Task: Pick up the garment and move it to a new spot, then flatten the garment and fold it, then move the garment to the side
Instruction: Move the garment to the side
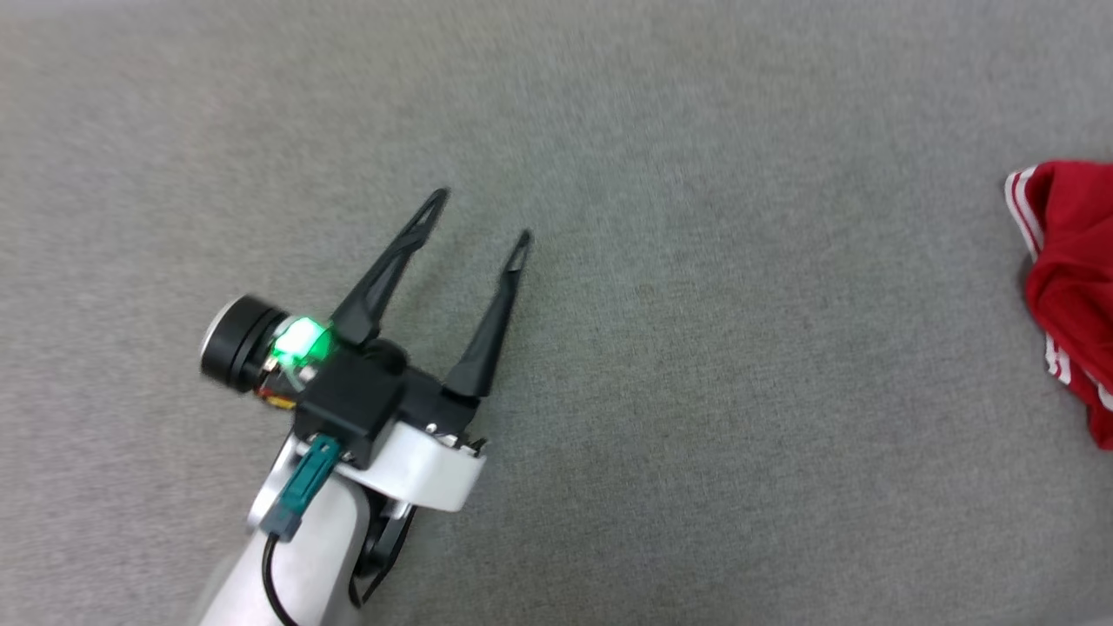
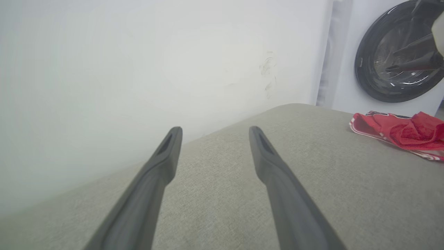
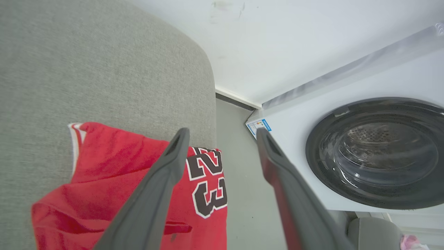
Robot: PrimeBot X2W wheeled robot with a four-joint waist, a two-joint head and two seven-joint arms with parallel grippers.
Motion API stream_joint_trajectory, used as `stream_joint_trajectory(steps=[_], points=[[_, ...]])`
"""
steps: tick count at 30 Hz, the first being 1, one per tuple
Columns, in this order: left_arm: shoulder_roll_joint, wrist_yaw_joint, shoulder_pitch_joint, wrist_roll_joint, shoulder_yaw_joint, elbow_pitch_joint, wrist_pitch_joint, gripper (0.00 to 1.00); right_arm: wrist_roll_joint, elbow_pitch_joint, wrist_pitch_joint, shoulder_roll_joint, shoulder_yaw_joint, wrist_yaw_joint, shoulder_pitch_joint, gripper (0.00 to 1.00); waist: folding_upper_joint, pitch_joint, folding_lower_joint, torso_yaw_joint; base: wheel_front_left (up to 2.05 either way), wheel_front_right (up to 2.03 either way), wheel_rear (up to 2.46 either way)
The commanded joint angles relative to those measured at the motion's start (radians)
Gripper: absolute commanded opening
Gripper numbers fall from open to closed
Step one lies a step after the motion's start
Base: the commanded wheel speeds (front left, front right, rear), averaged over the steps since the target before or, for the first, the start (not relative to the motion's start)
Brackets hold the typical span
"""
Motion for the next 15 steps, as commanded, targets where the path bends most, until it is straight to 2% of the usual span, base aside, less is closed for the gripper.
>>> stream_joint_trajectory(steps=[1, 4, 8, 13, 15], points=[[-0.003, 0.011, 0.032, -0.005, 0.015, 0.007, -0.002, 1.00, 0.015, -0.033, -0.005, 0.027, -0.006, -0.002, 0.027, 1.00, 0.0000, -0.083, 0.0000, 0.032, 0.00, 0.00, 0.00], [-0.015, 0.029, 0.080, -0.017, 0.060, 0.011, -0.002, 1.00, 0.039, -0.124, 0.006, 0.073, -0.021, -0.002, 0.085, 1.00, 0.0000, -0.136, 0.0000, 0.053, 0.00, 0.00, 0.00], [-0.021, 0.032, 0.135, -0.024, 0.112, 0.013, -0.002, 1.00, 0.066, -0.257, 0.000, 0.164, -0.048, -0.002, 0.162, 1.00, 0.0000, -0.183, 0.0000, 0.082, 0.00, 0.00, 0.00], [-0.038, 0.027, 0.193, -0.022, 0.154, 0.026, -0.002, 1.00, 0.087, -0.395, -0.032, 0.325, -0.103, -0.001, 0.275, 1.00, 0.0000, -0.235, 0.0000, 0.122, 0.00, 0.00, 0.00], [-0.049, 0.023, 0.215, -0.020, 0.165, 0.032, -0.002, 1.00, 0.089, -0.433, -0.059, 0.370, -0.108, -0.002, 0.330, 1.00, 0.0000, -0.255, 0.0000, 0.135, 0.00, 0.00, 0.00]])
